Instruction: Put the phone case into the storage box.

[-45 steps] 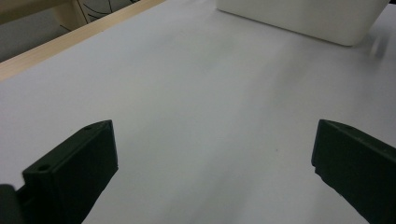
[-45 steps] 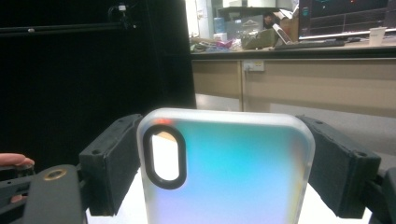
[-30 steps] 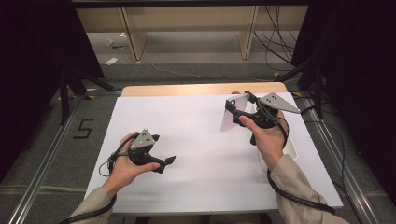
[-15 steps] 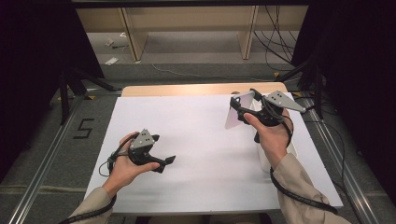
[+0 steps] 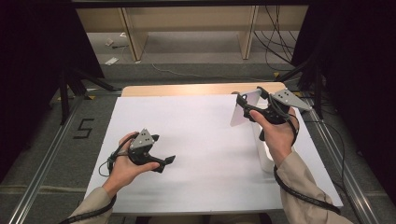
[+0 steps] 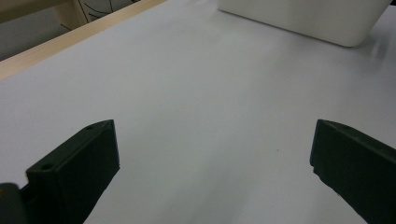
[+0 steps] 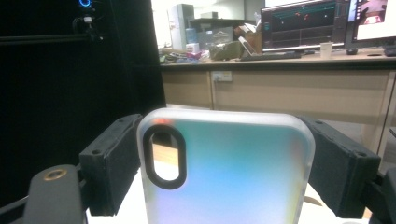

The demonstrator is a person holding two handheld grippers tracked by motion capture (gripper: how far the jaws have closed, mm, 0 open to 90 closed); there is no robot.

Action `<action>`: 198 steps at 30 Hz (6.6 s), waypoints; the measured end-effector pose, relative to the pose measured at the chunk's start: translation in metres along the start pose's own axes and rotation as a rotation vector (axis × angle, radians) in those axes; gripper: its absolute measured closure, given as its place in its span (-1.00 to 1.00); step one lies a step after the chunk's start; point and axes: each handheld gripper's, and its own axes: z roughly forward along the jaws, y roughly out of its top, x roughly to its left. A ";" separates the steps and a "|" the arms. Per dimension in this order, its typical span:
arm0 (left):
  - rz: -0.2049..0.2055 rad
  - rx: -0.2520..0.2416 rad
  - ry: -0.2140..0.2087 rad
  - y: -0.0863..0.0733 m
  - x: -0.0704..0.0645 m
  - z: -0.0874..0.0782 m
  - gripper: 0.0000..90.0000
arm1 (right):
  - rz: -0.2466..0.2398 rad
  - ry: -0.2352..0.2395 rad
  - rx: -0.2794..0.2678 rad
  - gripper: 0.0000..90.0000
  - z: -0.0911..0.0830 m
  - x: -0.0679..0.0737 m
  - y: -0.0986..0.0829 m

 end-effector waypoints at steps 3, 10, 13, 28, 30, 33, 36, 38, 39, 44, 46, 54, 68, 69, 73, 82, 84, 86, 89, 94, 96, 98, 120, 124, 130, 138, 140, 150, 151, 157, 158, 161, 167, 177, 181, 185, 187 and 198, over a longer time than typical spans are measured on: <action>0.001 -0.001 0.002 0.000 0.000 0.000 -0.98 | -0.004 -0.010 -0.001 -0.58 -0.001 -0.002 0.000; 0.002 -0.001 0.000 0.000 0.000 0.000 -0.98 | -0.005 -0.028 0.000 -0.58 -0.001 -0.006 0.000; 0.001 -0.001 0.003 0.000 0.000 0.000 -0.98 | -0.006 -0.035 -0.005 -0.58 -0.003 -0.009 0.001; 0.001 -0.004 0.005 0.000 0.001 -0.001 -0.99 | -0.008 -0.066 -0.013 -0.58 -0.007 -0.016 0.004; 0.003 -0.002 0.005 0.000 0.001 -0.001 -0.98 | -0.010 -0.071 -0.011 -0.58 -0.007 -0.017 0.004; 0.002 -0.006 0.006 0.001 0.000 0.000 -0.99 | -0.013 -0.081 -0.015 -0.58 -0.008 -0.019 0.005; 0.000 -0.005 0.007 0.000 0.001 -0.001 -0.99 | -0.013 -0.089 -0.016 -0.58 -0.009 -0.021 0.005; 0.000 -0.005 0.007 0.000 0.001 -0.001 -0.98 | -0.013 -0.095 -0.018 -0.58 -0.010 -0.022 0.006; 0.000 -0.005 0.007 0.000 0.001 -0.001 -0.99 | -0.012 -0.097 -0.020 -0.58 -0.010 -0.023 0.006; 0.000 -0.007 0.008 0.001 0.001 -0.001 -0.99 | -0.018 -0.106 -0.020 -0.58 -0.011 -0.025 0.006; 0.000 -0.006 0.008 0.001 0.001 -0.001 -0.99 | -0.017 -0.109 -0.017 -0.58 -0.011 -0.025 0.006; -0.004 -0.009 0.008 0.001 0.001 -0.001 -0.98 | -0.019 -0.126 -0.016 -0.58 -0.013 -0.030 0.006; -0.003 -0.009 0.011 0.001 0.001 -0.001 -0.98 | -0.017 -0.145 -0.018 -0.58 -0.015 -0.034 0.006; -0.003 -0.009 0.011 0.001 0.001 -0.001 -0.98 | -0.017 -0.146 -0.018 -0.58 -0.015 -0.035 0.006; -0.002 -0.008 0.012 0.001 0.001 -0.001 -0.99 | -0.019 -0.151 -0.016 -0.58 -0.016 -0.036 0.006; -0.004 -0.010 0.014 0.001 0.001 -0.001 -0.99 | -0.021 -0.165 -0.015 -0.58 -0.016 -0.039 0.006; -0.004 -0.011 0.013 0.001 0.001 -0.001 -0.98 | -0.021 -0.167 -0.013 -0.58 -0.017 -0.040 0.006; -0.005 -0.011 0.015 0.001 0.001 -0.001 -0.98 | -0.023 -0.169 -0.012 -0.58 -0.017 -0.040 0.006; -0.005 -0.010 0.015 0.001 0.001 -0.001 -0.98 | -0.022 -0.173 -0.013 -0.58 -0.017 -0.041 0.006; -0.005 -0.011 0.015 0.001 0.001 -0.001 -0.98 | -0.025 -0.178 -0.013 -0.58 -0.018 -0.042 0.005; -0.005 -0.010 0.015 0.001 0.001 -0.001 -0.98 | -0.026 -0.179 -0.011 -0.58 -0.018 -0.043 0.005; -0.004 -0.010 0.015 0.001 0.001 -0.001 -0.98 | -0.026 -0.182 -0.010 -0.58 -0.018 -0.043 0.005; -0.005 -0.012 0.016 0.001 0.002 -0.002 -0.98 | -0.032 -0.207 -0.004 -0.58 -0.019 -0.049 0.003; -0.005 -0.012 0.015 0.001 0.002 -0.002 -0.98 | -0.032 -0.210 -0.004 -0.58 -0.019 -0.049 0.003; -0.005 -0.013 0.016 0.001 0.002 -0.002 -0.98 | -0.034 -0.216 -0.002 -0.58 -0.020 -0.051 0.003; -0.005 -0.014 0.016 0.001 0.002 -0.002 -0.98 | -0.031 -0.224 -0.001 -0.58 -0.021 -0.053 0.003; -0.005 -0.014 0.016 0.001 0.002 -0.002 -0.98 | -0.031 -0.226 -0.004 -0.58 -0.021 -0.054 0.002; -0.005 -0.014 0.016 0.001 0.002 -0.002 -0.98 | -0.036 -0.241 0.000 -0.58 -0.022 -0.058 0.002; -0.005 -0.014 0.016 0.001 0.002 -0.002 -0.98 | -0.035 -0.243 0.000 -0.58 -0.022 -0.058 0.001; -0.004 -0.015 0.017 0.001 0.002 -0.002 -0.98 | -0.033 -0.250 0.003 -0.58 -0.023 -0.060 0.000; -0.005 -0.014 0.018 0.001 0.002 -0.003 -0.98 | -0.033 -0.251 0.005 -0.58 -0.023 -0.061 0.000; -0.005 -0.013 0.018 0.001 0.002 -0.003 -0.98 | -0.034 -0.255 0.006 -0.58 -0.023 -0.062 0.000; -0.007 -0.013 0.016 0.002 0.002 -0.003 -0.98 | -0.033 -0.260 0.008 -0.58 -0.023 -0.063 -0.001; -0.009 -0.014 0.017 0.002 0.003 -0.003 -0.98 | -0.033 -0.271 0.015 -0.58 -0.024 -0.067 -0.003; -0.008 -0.015 0.017 0.002 0.002 -0.003 -0.98 | -0.034 -0.274 0.016 -0.58 -0.024 -0.067 -0.003; -0.009 -0.016 0.017 0.002 0.002 -0.003 -0.97 | -0.035 -0.276 0.018 -0.58 -0.024 -0.068 -0.004; -0.009 -0.015 0.018 0.002 0.002 -0.003 -0.97 | -0.036 -0.278 0.020 -0.58 -0.024 -0.069 -0.004; -0.009 -0.016 0.017 0.002 0.002 -0.003 -0.97 | -0.037 -0.286 0.026 -0.58 -0.024 -0.071 -0.006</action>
